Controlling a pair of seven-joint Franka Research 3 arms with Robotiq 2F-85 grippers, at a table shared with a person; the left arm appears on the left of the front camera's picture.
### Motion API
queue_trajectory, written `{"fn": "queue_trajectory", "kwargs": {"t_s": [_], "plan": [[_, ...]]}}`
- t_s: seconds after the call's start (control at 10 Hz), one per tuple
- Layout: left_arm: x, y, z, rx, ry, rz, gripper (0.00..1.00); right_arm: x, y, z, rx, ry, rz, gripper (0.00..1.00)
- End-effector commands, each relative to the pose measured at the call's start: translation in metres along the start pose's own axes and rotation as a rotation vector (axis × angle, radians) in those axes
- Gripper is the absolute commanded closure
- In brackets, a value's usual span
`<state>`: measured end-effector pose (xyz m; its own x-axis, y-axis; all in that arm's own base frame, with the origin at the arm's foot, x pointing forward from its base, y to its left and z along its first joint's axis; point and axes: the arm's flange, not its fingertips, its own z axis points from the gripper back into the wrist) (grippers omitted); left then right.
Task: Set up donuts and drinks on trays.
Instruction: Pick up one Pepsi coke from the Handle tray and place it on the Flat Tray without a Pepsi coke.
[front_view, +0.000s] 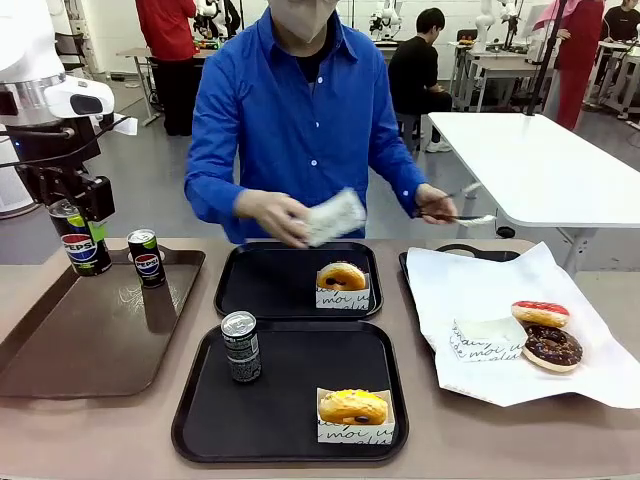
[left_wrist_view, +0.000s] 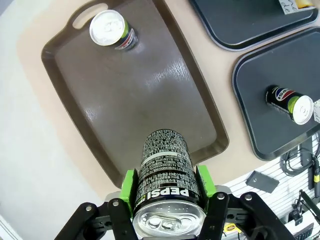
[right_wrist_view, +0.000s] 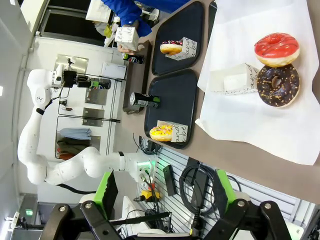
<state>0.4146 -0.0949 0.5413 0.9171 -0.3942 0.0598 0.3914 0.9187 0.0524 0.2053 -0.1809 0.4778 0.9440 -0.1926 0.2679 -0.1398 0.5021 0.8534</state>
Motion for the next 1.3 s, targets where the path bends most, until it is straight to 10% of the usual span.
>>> {"fn": "queue_trajectory", "kwargs": {"t_s": [0.0, 1.2], "plan": [[0.024, -0.022, 0.002, -0.057, -0.053, -0.023, 0.42, 0.000, -0.001, 0.000, 0.024, -0.011, 0.018, 0.00], [0.182, -0.106, -0.049, -0.116, -0.049, -0.121, 0.42, 0.000, -0.001, 0.000, 0.024, -0.011, 0.018, 0.00]]}}
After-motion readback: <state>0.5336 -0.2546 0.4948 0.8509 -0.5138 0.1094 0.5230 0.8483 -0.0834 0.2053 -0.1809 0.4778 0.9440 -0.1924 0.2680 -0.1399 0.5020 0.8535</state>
